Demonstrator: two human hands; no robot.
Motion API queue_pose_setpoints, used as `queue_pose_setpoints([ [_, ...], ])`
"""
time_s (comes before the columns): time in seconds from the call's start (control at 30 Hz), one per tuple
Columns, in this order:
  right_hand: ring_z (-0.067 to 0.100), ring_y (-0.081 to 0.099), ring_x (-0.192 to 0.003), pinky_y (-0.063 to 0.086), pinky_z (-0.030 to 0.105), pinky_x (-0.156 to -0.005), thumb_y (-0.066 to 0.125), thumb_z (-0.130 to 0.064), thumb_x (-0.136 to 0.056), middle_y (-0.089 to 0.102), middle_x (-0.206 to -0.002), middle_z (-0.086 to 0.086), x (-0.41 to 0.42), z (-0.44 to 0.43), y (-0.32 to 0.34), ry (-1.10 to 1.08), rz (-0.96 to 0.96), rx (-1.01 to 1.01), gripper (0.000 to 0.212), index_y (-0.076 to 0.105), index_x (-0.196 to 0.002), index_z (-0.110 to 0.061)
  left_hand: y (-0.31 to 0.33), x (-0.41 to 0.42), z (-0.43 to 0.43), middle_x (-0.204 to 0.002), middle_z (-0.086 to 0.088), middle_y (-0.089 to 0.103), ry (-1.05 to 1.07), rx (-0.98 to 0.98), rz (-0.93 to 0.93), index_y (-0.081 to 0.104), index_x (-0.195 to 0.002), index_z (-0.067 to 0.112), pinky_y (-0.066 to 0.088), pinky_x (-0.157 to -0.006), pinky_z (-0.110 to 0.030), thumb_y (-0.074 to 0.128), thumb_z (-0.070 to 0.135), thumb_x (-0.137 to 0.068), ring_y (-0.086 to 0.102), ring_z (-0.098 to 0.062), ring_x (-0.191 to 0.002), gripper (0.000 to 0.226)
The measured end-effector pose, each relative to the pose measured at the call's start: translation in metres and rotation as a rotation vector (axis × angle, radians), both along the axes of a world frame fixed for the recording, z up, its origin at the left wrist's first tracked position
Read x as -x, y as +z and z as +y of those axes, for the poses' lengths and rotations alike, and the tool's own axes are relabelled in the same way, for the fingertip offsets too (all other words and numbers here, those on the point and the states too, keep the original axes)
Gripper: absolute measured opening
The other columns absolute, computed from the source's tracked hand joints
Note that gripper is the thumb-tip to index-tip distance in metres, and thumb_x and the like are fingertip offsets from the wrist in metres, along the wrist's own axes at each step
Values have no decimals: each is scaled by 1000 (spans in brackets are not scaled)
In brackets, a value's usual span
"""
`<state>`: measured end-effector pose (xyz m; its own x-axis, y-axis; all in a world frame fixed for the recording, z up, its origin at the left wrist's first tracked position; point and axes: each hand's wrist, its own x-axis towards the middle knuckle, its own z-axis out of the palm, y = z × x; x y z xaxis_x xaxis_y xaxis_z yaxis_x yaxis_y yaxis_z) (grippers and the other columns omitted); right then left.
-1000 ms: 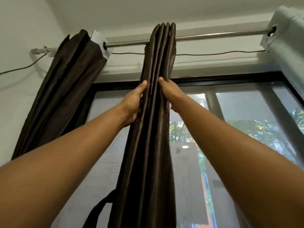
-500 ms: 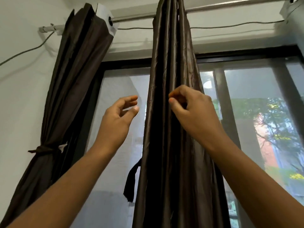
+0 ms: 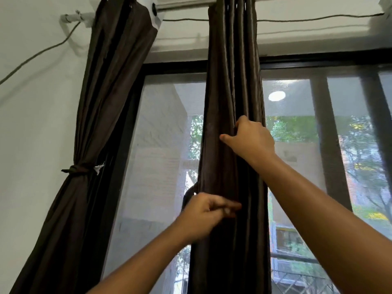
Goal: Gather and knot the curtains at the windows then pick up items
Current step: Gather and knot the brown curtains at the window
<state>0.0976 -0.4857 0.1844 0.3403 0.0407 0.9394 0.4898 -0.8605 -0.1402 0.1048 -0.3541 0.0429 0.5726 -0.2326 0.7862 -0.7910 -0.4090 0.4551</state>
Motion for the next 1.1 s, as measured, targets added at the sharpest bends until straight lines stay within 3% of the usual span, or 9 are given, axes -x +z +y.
queue_pose_setpoints([
  [0.1, 35, 57, -103, 48, 42, -79, 65, -46, -82, 54, -119, 12, -11, -6, 2, 17, -69, -85, 57, 45, -122, -10, 27, -6, 27, -92, 1, 76, 109, 288, -181, 75, -90, 25, 54, -79, -29, 55, 1, -89, 72, -11, -88, 31],
  [0.23, 24, 60, -93, 51, 39, -77, 62, -54, -82, 63, -104, 4, -16, -4, 8, 105, -35, -89, 48, 56, -112, -17, 70, -22, 53, -96, 3, 73, 221, 434, -206, 73, -93, 24, 57, -80, -35, 59, 7, -90, 70, -13, -90, 23],
  [0.33, 21, 60, -88, 52, 39, -76, 52, -65, -82, 65, -96, 1, -12, 5, 7, 165, -99, -122, 52, 58, -107, -19, 97, -36, 60, -108, 3, 68, 245, 414, -192, 68, -111, 21, 53, -83, -35, 63, 16, -91, 64, -15, -101, 21],
  [0.47, 26, 60, -98, 50, 36, -73, 54, -70, -77, 62, -110, 4, -10, 23, 6, 7, -126, 10, 73, 46, -127, -17, 117, -56, 58, -122, -3, 57, 176, 433, 77, 49, -135, 20, 47, -89, -35, 67, 30, -89, 56, -21, -111, 51],
  [0.6, 29, 59, -90, 38, 32, -61, 61, -43, -85, 60, -106, 5, -16, 34, 2, -81, -215, 44, 49, 43, -121, -15, 117, -62, 52, -101, -9, 69, 57, 488, 68, 65, -113, 9, 49, -55, -15, 65, 10, -89, 67, -17, -77, 25],
  [0.73, 30, 57, -74, 37, 32, -55, 56, -23, -88, 59, -96, 6, -16, 32, -6, -114, -306, 17, 39, 40, -122, -13, 112, -57, 56, -80, -7, 73, 39, 507, -31, 71, -89, 15, 58, -78, -40, 67, 2, -83, 70, -22, -74, 14],
  [0.9, 28, 62, -82, 49, 35, -61, 59, -22, -87, 62, -101, 3, 1, 32, -29, -36, -276, 49, 48, 37, -129, -17, 107, -16, 57, -78, -8, 70, -42, 464, -164, 67, -96, 18, 54, -57, -21, 70, -2, -81, 71, -13, -69, 25],
  [1.0, 27, 62, -88, 51, 35, -65, 57, -24, -89, 61, -107, 1, 13, 35, -52, 8, -261, 89, 44, 38, -129, -20, 102, 10, 57, -81, -9, 74, 52, 365, -184, 69, -101, 13, 58, -62, -26, 75, 5, -79, 73, -17, -74, 25],
  [1.1, 24, 60, -98, 48, 34, -71, 51, -24, -93, 57, -118, -3, 18, 34, -74, 64, -263, 124, 41, 39, -132, -24, 94, 28, 53, -79, -9, 75, 115, 316, -161, 72, -92, 13, 61, -67, -29, 78, 11, -77, 73, -18, -73, 16],
])
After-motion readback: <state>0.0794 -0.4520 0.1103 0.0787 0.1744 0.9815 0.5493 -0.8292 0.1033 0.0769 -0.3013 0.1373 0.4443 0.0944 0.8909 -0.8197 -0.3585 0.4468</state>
